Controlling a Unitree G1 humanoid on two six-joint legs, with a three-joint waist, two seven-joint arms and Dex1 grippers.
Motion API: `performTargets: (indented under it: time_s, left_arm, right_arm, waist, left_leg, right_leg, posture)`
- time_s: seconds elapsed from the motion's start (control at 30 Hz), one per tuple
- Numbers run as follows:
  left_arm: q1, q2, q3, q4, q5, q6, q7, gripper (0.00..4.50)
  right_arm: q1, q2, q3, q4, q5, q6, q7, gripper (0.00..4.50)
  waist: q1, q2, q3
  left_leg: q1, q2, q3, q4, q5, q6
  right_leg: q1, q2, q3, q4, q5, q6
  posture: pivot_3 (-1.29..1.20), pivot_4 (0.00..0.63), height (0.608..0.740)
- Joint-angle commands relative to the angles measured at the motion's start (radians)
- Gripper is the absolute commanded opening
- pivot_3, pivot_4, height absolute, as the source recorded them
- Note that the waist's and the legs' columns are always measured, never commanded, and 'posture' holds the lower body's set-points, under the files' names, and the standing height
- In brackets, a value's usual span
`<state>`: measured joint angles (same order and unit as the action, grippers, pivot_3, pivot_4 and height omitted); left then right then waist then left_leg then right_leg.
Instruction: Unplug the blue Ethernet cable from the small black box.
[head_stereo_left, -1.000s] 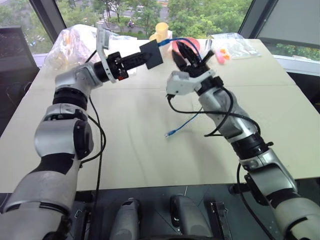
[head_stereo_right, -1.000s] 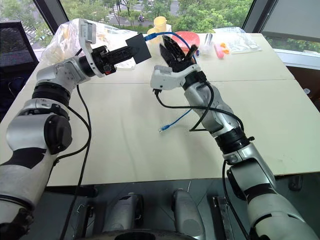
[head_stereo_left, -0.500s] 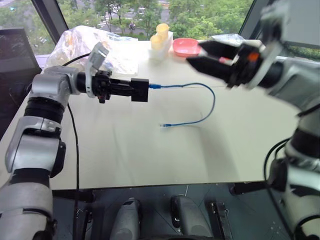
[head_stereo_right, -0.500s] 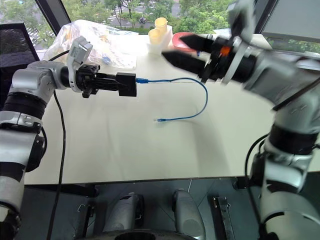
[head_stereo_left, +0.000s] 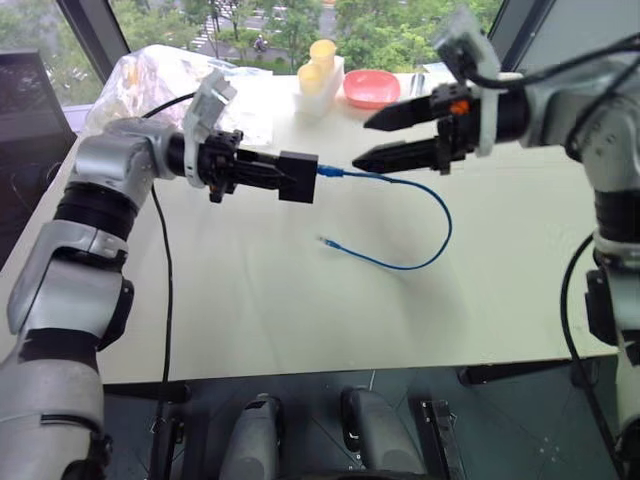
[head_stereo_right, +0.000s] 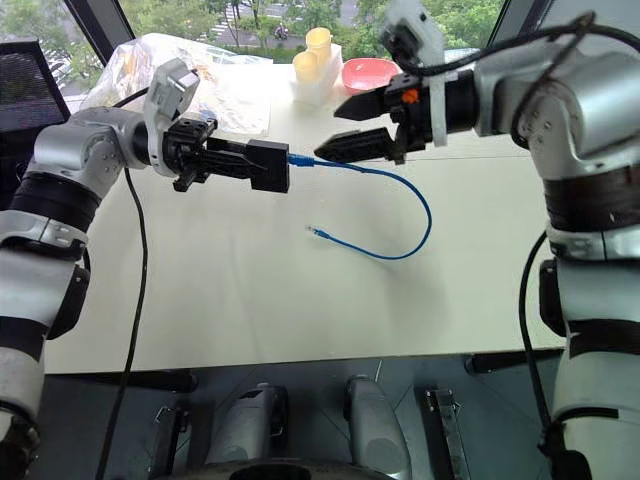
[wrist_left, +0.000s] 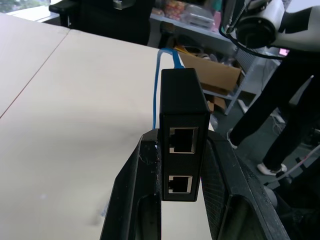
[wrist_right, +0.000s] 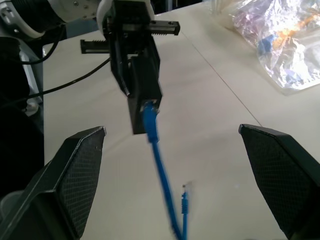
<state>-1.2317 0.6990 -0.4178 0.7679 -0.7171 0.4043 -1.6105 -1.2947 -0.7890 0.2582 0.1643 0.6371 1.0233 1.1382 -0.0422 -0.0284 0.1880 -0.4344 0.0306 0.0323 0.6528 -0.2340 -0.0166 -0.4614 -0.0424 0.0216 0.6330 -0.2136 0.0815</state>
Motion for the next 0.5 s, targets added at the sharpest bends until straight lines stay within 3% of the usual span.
performTargets:
  time_s: [0.03,0.5]
  left_arm:
    - [-0.036,0.003,0.014,-0.002,-0.034,-0.012,-0.004,0.50]
    - [-0.027,-0.005,0.036,0.000,-0.043,-0.004,-0.004,0.50]
  right_arm:
    - [-0.051,0.017,0.025,0.044,-0.043,-0.020,0.087,4.45]
    - [-0.031,0.148,-0.051,0.116,-0.064,0.081,0.066,4.45]
  waist:
    - [0.001,0.000,0.000]
    - [0.006,0.000,0.000]
  left_leg:
    - [0.000,0.000,0.000,0.000,0.000,0.000]
    - [-0.001,0.000,0.000,0.003,0.000,0.000]
  right_leg:
    - [0.000,0.000,0.000,0.000,0.000,0.000]
    - [0.000,0.000,0.000,0.002,0.000,0.000]
  posture:
    - [0.00,0.150,0.740]
    - [0.00,0.150,0.740]
